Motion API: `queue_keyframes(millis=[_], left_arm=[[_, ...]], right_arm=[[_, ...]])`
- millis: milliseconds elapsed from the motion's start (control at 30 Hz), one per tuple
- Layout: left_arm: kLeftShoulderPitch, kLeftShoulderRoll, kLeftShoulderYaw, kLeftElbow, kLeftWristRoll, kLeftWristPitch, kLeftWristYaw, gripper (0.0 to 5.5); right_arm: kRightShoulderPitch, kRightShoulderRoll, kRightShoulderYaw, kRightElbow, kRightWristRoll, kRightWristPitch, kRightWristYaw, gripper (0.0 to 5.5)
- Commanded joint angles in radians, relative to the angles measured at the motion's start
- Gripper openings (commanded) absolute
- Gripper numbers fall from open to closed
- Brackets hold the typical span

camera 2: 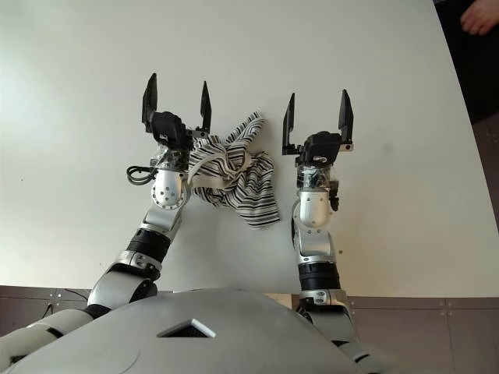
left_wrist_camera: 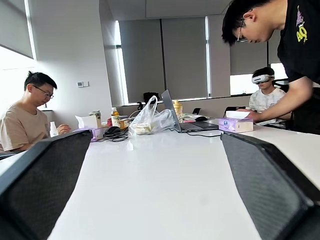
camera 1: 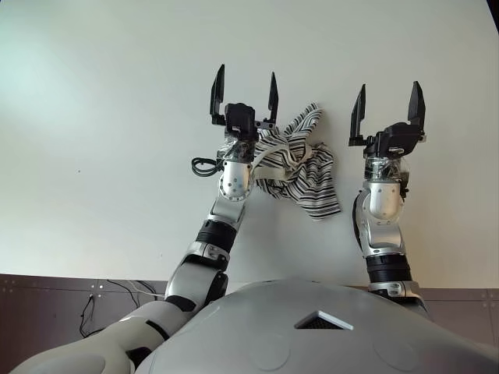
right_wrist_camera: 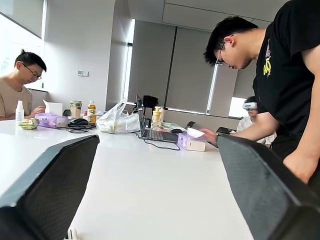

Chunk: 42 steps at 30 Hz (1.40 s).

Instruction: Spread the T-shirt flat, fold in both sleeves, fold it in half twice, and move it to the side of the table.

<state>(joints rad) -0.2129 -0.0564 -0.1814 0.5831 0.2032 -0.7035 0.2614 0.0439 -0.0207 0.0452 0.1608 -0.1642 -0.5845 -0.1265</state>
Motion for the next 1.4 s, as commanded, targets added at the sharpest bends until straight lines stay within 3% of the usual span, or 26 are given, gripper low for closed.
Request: queue_keyframes(millis=[33,200,500,733,867,1000,1133,1300,1400], left_arm=[[-0.017,-0.042,0.004,0.005,0.023,0.006,0.032,4.75],[-0.019,-0.037,0.007,0.017,0.003,-0.016,0.014,4.75],[0.022,-0.013,-0.011,-0.144,-0.141,-0.049,-0.174,4.75],[0.019,-0.008,0.001,-0.115,-0.069,0.013,-0.158,4.75],[-0.051,0.000,0.018,-0.090,0.099,0.012,-0.001,4.75],[-0.151,-0.021,0.036,-0.011,0.121,-0.009,0.066,4.75],[-0.177,-0.045,0.070,0.038,-0.121,-0.023,-0.127,4.75],[-0.115,-0.010,0.081,-0.087,-0.426,-0.042,-0.455,4.75],[-0.071,0.044,0.100,-0.136,-0.395,-0.095,-0.494,4.75]], right_arm=[[-0.014,0.006,0.003,0.007,-0.018,-0.005,-0.011,4.29],[-0.019,0.010,0.002,0.018,0.009,-0.008,0.003,4.29],[-0.024,0.017,-0.014,-0.015,0.221,0.052,0.132,4.29],[-0.065,0.011,-0.022,0.041,0.107,-0.013,0.089,4.29],[-0.105,0.026,-0.036,0.058,0.070,-0.041,0.044,4.29],[-0.156,0.022,-0.057,0.103,0.039,-0.072,-0.006,4.29],[-0.189,-0.008,-0.083,0.136,0.040,-0.091,-0.015,4.29],[-0.161,-0.072,-0.093,0.049,0.147,-0.050,0.094,4.29],[-0.134,-0.070,-0.098,0.011,0.202,-0.018,0.127,4.29]])
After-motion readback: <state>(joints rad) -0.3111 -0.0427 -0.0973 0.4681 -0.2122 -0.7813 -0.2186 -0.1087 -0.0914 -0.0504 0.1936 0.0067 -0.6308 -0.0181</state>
